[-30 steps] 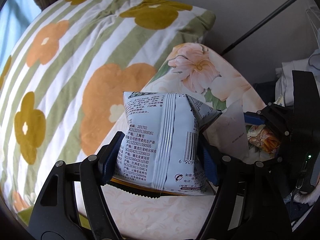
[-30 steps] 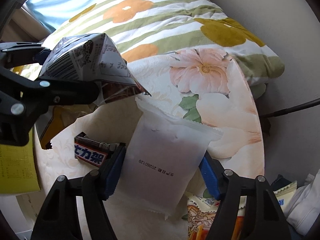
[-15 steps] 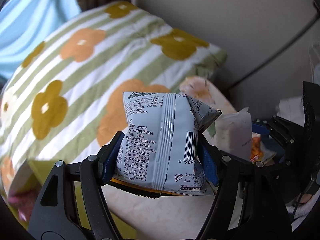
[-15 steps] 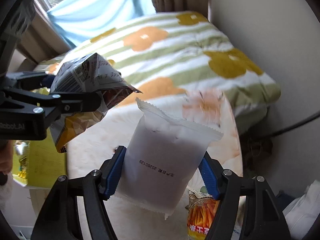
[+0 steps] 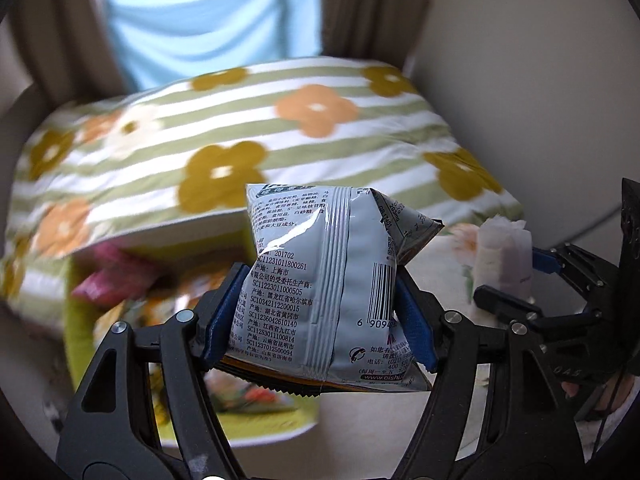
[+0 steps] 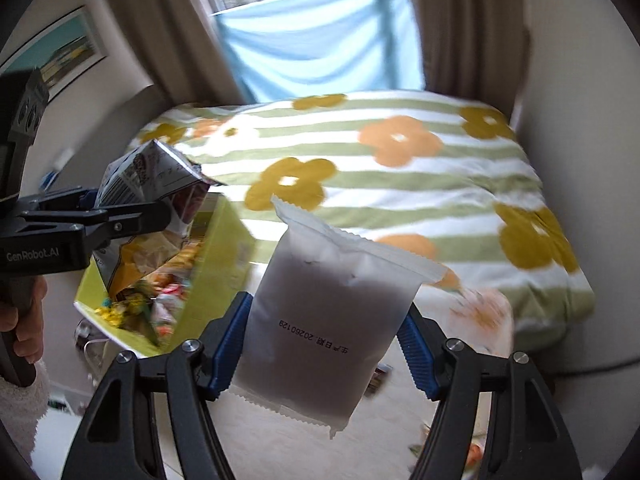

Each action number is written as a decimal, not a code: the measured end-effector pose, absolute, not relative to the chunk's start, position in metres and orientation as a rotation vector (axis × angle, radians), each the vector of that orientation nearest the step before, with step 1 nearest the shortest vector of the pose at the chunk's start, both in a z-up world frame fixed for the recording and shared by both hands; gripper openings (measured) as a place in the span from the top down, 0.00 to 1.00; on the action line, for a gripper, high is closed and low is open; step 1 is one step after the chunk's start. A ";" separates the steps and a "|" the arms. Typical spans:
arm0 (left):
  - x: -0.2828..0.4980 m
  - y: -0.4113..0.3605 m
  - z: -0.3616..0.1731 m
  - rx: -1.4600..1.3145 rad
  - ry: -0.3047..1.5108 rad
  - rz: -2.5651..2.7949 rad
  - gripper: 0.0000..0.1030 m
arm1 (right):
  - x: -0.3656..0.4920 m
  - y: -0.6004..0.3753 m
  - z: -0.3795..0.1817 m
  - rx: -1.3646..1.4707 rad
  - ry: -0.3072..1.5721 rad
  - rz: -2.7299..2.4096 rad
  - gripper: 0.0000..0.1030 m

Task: Organize snacks
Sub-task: 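Carry silver bag and white packet over the yellow box and open both tools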

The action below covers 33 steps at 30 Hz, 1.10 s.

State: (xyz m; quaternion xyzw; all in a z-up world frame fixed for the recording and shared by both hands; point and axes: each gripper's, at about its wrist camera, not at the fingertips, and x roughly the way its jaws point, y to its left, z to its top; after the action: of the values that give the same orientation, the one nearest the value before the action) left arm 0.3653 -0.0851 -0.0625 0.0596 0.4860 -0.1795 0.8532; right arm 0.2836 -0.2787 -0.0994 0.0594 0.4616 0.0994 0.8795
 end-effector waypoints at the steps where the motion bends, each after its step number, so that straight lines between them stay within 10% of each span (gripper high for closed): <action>1: 0.363 -0.067 -0.061 0.109 1.024 -0.348 0.34 | 0.286 -0.272 -0.098 0.122 0.958 0.229 0.36; 26: 0.373 0.137 -0.151 0.023 1.146 -0.208 0.34 | 0.337 -0.061 -0.130 0.107 1.038 0.344 0.36; 33: 0.375 0.133 -0.165 0.053 1.162 -0.222 0.00 | 0.341 -0.058 -0.140 0.121 1.082 0.253 0.36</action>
State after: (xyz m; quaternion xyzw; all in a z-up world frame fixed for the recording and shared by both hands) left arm 0.3753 0.1325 -0.1649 0.0252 0.5476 -0.1044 0.8298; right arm 0.3414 -0.0579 -0.1404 0.0572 0.5132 0.1203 0.8479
